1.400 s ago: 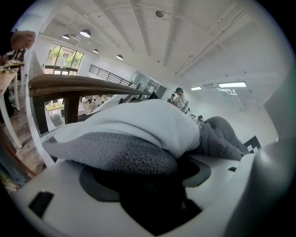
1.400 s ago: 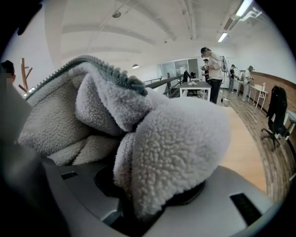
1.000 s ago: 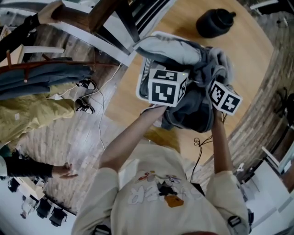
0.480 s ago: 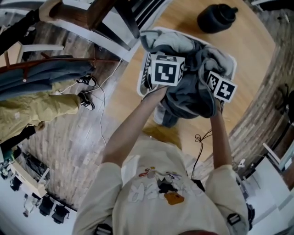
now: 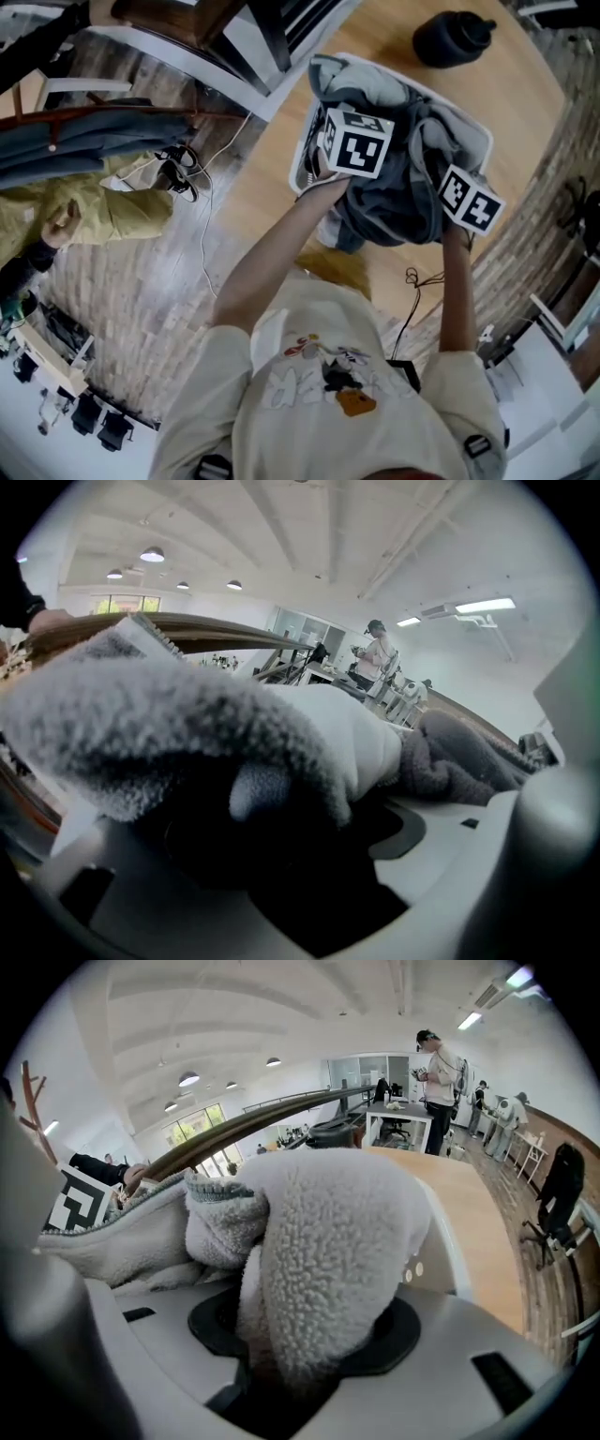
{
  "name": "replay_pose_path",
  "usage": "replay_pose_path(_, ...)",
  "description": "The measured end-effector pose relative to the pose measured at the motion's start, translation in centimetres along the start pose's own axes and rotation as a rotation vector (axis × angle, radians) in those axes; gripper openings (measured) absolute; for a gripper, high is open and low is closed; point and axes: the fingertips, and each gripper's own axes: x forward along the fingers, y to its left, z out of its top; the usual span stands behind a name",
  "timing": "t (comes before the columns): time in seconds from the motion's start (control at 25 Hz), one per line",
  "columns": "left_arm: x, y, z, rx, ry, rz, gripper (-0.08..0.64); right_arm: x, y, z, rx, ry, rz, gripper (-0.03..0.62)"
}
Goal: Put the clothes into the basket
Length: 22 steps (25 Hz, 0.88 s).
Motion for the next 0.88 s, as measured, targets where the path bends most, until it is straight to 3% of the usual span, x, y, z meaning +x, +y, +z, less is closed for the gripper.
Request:
replay_pose_path(0.28,-0.9,-1.2,0.7,0.045,-0.044,-0.028,0.31,-5.9,1.0,1.1,-0.062,-0.007,0.0,0.219)
replay_pose_path(0.44,-2.6,-2.4,1.8,0.068,-0.061,-0.082,0.301,-8.8,1.3,0.1,-0.05,-0.006,0.025,0.221)
replay_pose_path(0.72,-6.3,-5.2,3.0,0.192,-0.09,-0.115,0.304,-11.2,0.2,-3.1,0.004,0.035,0.021,0.221)
replay_pose_path(0.88,-9.2,-6.2,4.4,0.197,-0.137,-0.138,0.304,-12.3,0.1,-4.2,0.032,0.052,0.032,0.219)
